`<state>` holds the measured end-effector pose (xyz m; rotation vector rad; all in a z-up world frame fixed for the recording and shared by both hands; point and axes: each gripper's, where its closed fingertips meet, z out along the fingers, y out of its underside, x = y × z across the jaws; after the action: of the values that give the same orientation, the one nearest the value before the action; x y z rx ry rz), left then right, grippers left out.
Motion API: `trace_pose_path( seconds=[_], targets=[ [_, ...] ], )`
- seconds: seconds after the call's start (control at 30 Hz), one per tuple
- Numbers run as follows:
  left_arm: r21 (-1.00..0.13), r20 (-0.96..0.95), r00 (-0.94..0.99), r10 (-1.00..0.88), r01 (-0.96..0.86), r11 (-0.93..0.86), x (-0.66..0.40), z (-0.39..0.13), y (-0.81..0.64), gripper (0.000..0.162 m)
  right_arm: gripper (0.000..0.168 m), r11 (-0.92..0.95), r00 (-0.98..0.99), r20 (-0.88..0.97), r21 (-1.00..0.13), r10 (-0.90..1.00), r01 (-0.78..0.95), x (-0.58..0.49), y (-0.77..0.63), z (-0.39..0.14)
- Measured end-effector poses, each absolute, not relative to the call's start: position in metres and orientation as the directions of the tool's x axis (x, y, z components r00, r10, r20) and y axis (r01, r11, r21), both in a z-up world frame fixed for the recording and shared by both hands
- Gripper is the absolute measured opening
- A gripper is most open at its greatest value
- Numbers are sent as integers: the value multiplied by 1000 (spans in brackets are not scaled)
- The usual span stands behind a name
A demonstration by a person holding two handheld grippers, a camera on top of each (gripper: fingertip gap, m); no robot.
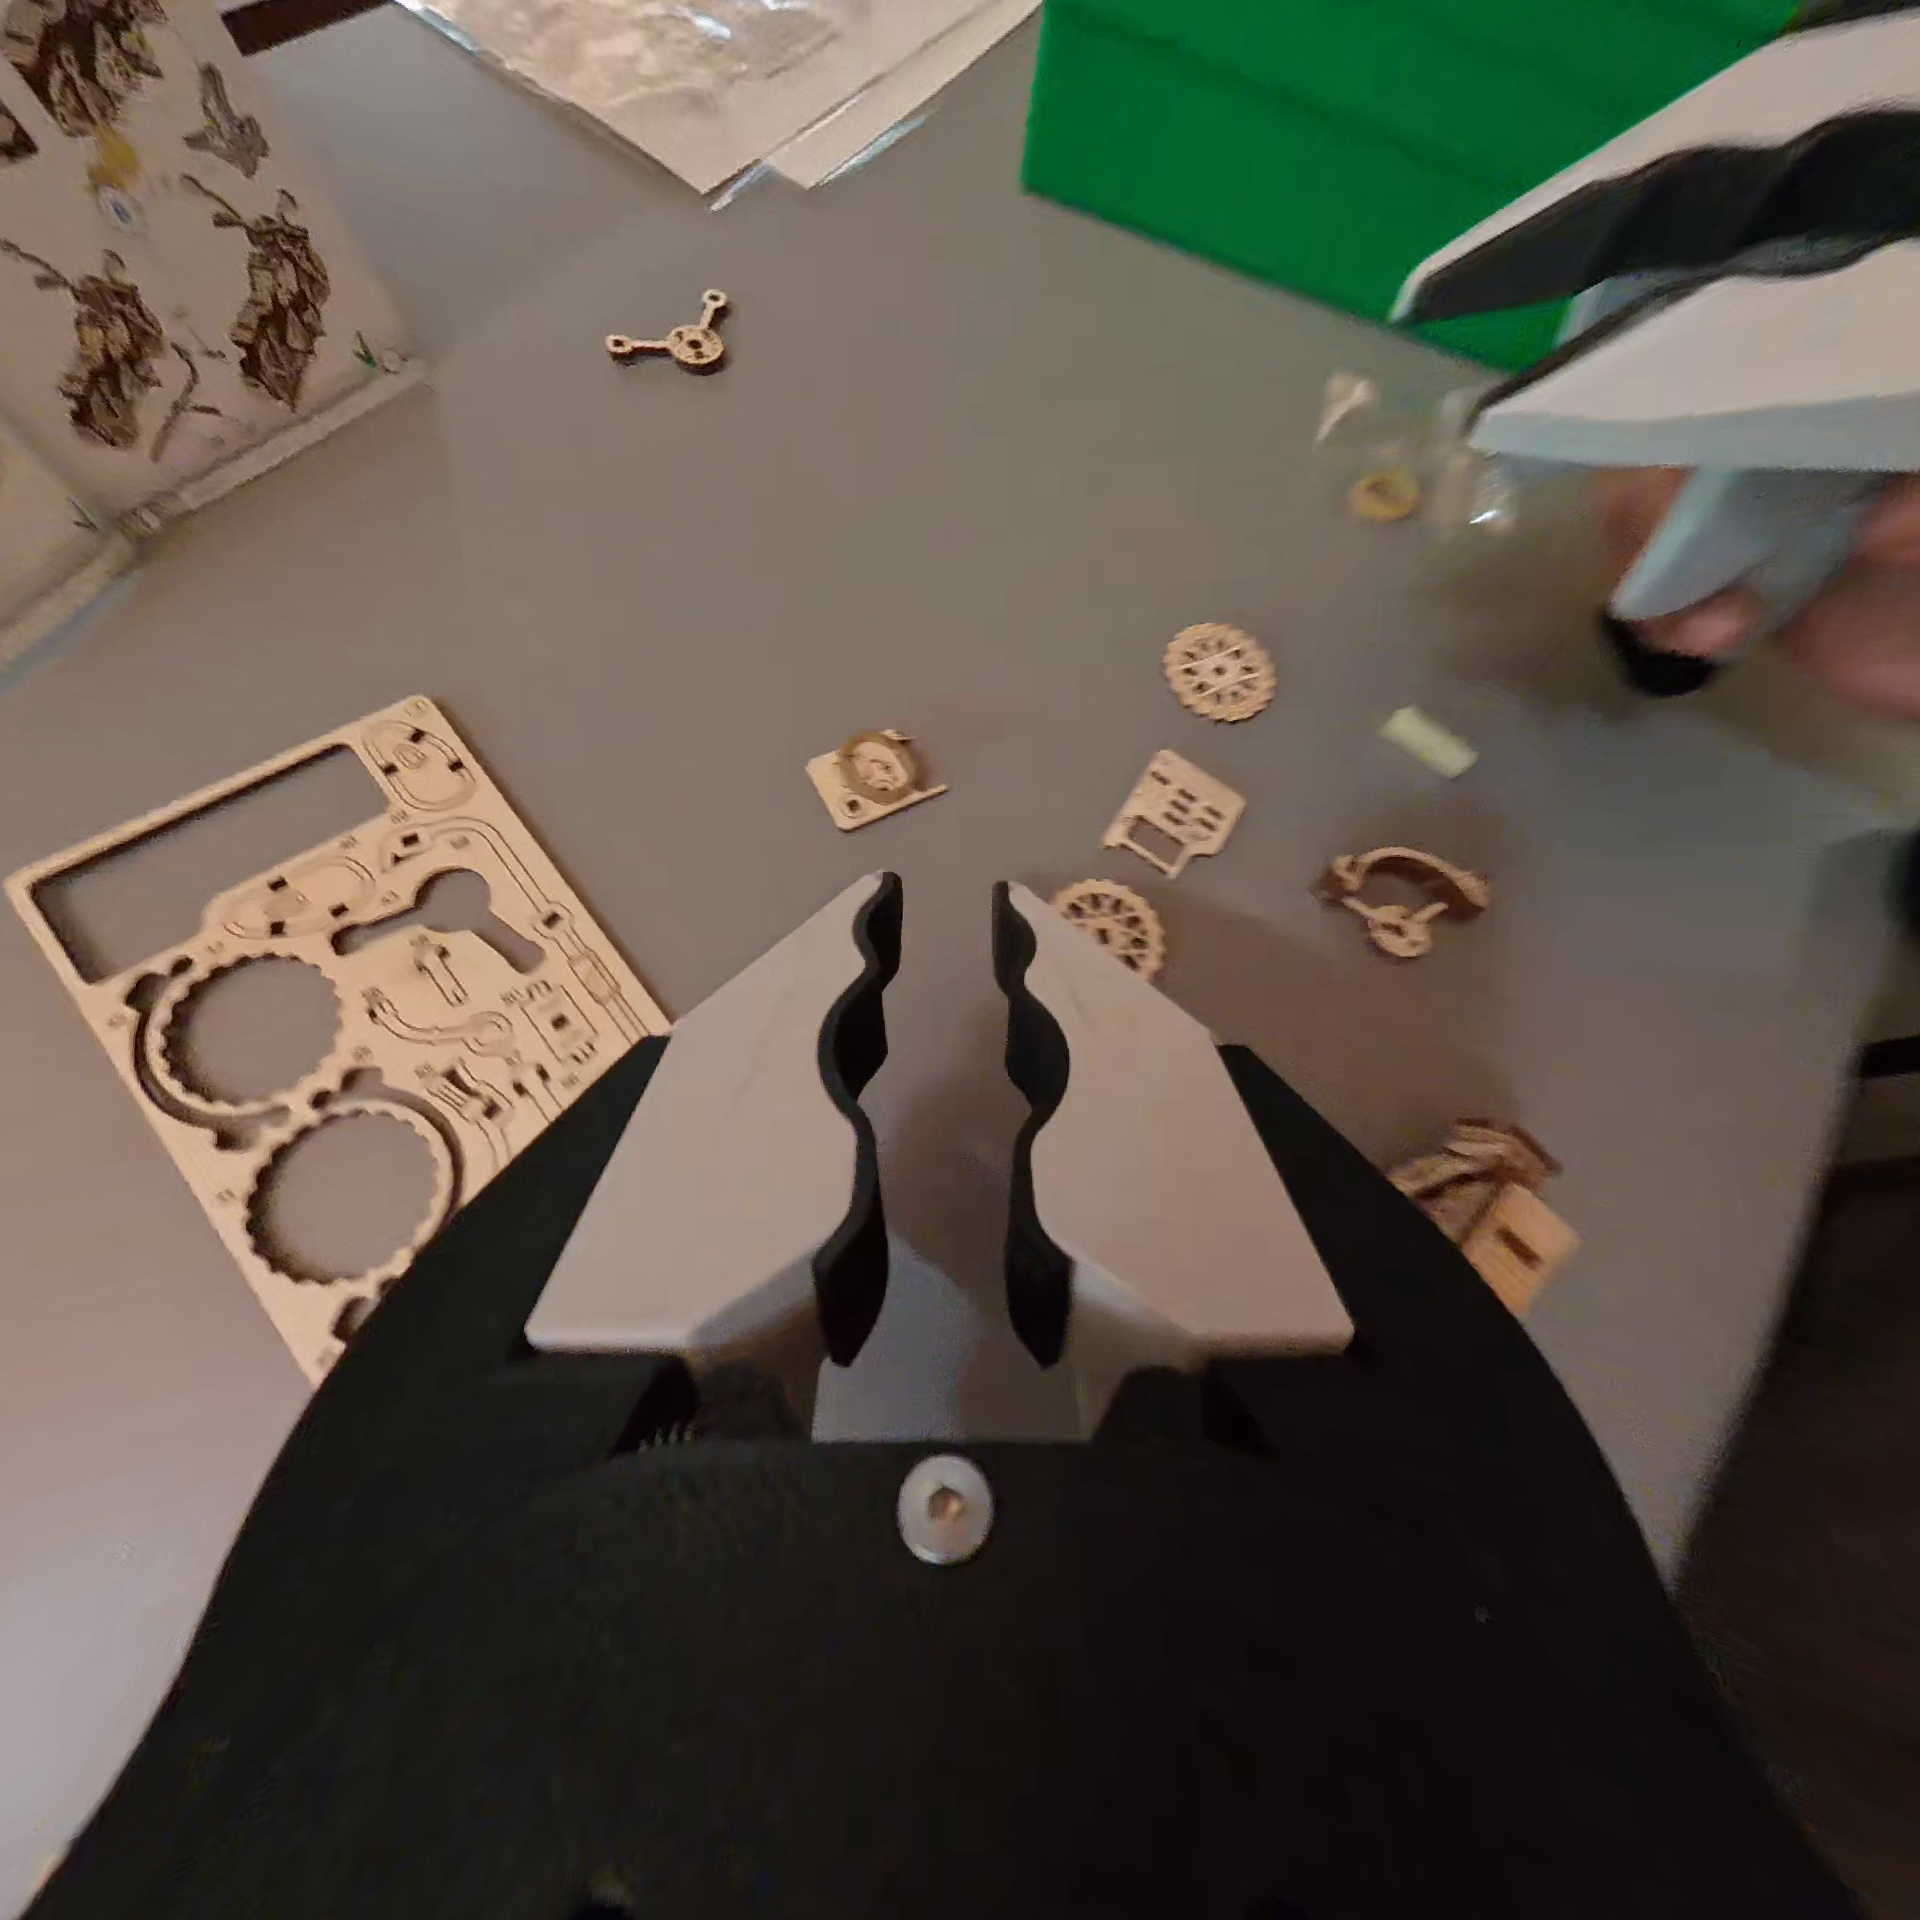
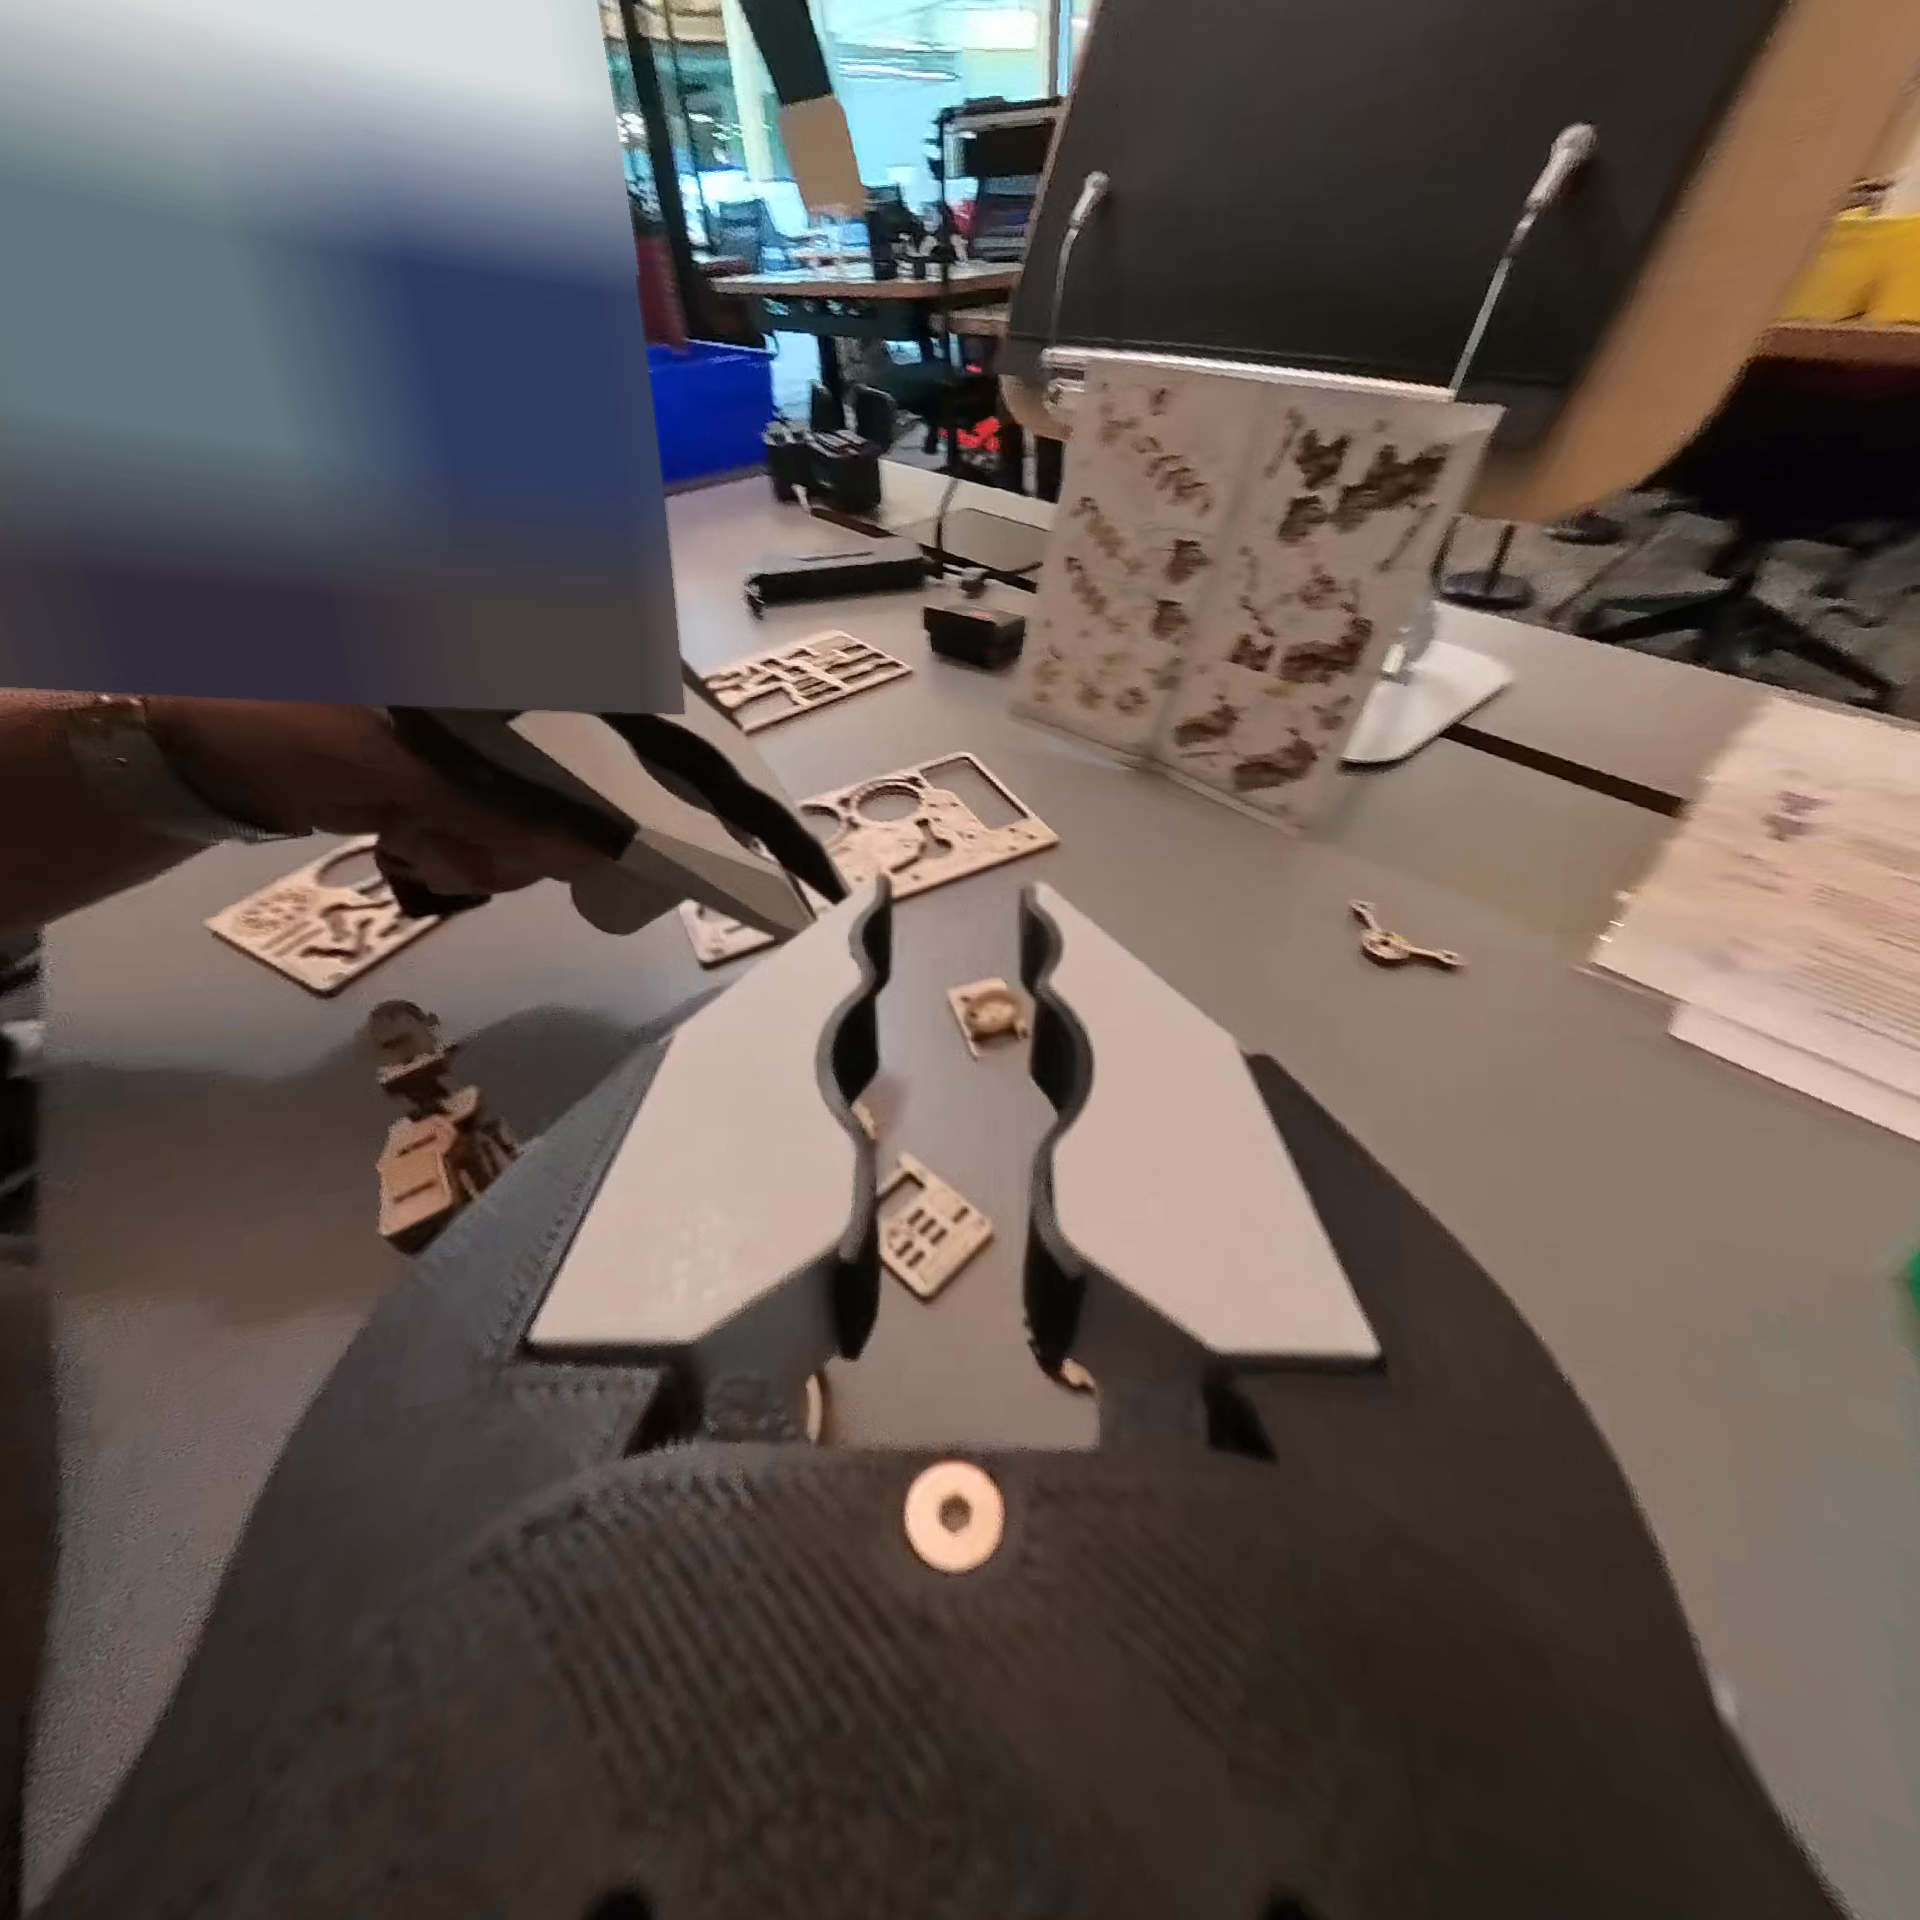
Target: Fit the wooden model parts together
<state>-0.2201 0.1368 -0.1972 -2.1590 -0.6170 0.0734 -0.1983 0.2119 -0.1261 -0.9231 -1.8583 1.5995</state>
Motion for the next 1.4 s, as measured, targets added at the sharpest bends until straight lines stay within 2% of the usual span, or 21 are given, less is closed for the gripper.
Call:
trace_pose_path(
  seconds=[0.13, 0.2, 0.4, 0.63, 0.67, 0.7, 0.8, 0.87, 0.97, 1.07, 1.13, 1.2, 1.4],
  targets=[
    [-694, 19, 876, 482, 359, -624, -248, -219, 151, 18, 62, 135, -570, 9, -975, 821, 179, -197, 224, -139],
    [-660, 10, 876, 482, 368, -655, -256, -224, 161, 18, 69, 170, -554, 43, -969, 831, 180, -195, 227, -146],
    [-596, 51, 854, 518, 441, -670, -265, -237, 169, 9, 59, 143, -550, 36, -978, 834, 151, -192, 226, -147],
    [-579, 54, 851, 523, 453, -678, -263, -246, 174, 10, 59, 124, -552, 3, -975, 834, 182, -193, 233, -156],
    [-580, 40, 852, 522, 445, -682, -264, -246, 174, 9, 59, 120, -551, -2, -976, 835, 184, -193, 234, -156],
    [-585, 16, 849, 528, 436, -684, -266, -246, 173, 0, 59, 116, -551, -6, -976, 835, 187, -193, 234, -157],
    [-608, -15, 841, 541, 422, -672, -269, -241, 172, 0, 61, 117, -549, -9, -974, 836, 194, -194, 236, -159],
    [-662, 13, 843, 537, 410, -628, -266, -229, 175, 0, 61, 121, -554, -4, -975, 832, 189, -193, 235, -158],
    [-764, 144, 857, 495, 414, -495, -252, -198, 182, 0, 56, 95, -596, -22, -982, 802, 165, -189, 226, -152],
    [-825, 417, 861, 292, 493, -277, -216, -150, 191, 0, 43, -1, -672, -77, -994, 737, 113, -180, 209, -134],
    [-773, 594, 793, 136, 610, -175, -196, -123, 189, 0, 25, -49, -717, -82, -997, 692, 67, -173, 199, -120],
    [-711, 697, 717, 13, 693, -123, -182, -106, 185, 0, 16, -85, -743, -72, -996, 666, 21, -169, 191, -108],
    [-672, 740, 670, -54, 736, -82, -161, -94, 179, 0, 8, -127, -792, -56, -991, 609, -28, -159, 167, -91]
  ],
)
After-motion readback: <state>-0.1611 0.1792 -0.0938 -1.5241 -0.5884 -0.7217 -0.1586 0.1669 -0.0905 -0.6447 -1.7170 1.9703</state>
